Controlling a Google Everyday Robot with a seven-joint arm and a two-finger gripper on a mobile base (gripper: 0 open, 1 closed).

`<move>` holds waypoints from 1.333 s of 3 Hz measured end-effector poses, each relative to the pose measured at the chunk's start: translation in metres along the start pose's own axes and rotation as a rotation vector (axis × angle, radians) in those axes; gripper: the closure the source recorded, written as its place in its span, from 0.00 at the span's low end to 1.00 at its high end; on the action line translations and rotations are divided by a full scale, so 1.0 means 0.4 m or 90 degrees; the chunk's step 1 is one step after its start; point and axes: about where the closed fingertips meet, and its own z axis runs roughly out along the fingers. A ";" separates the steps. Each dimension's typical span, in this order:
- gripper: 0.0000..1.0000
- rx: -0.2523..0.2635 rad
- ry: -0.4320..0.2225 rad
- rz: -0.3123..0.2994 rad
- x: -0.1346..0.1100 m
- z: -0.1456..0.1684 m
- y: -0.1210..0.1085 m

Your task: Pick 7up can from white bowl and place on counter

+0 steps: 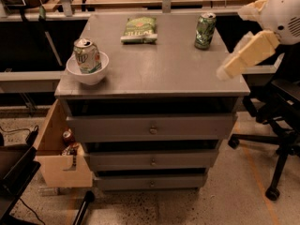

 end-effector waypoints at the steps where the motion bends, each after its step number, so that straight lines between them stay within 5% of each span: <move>1: 0.00 -0.003 -0.165 0.026 -0.076 0.075 -0.010; 2: 0.00 0.015 -0.314 0.059 -0.160 0.104 -0.001; 3: 0.00 0.030 -0.378 0.072 -0.252 0.085 -0.003; 4: 0.00 0.033 -0.377 0.070 -0.250 0.086 0.000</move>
Offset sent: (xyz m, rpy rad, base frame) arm 0.0411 0.0910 0.0402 0.8010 -0.3034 -0.0126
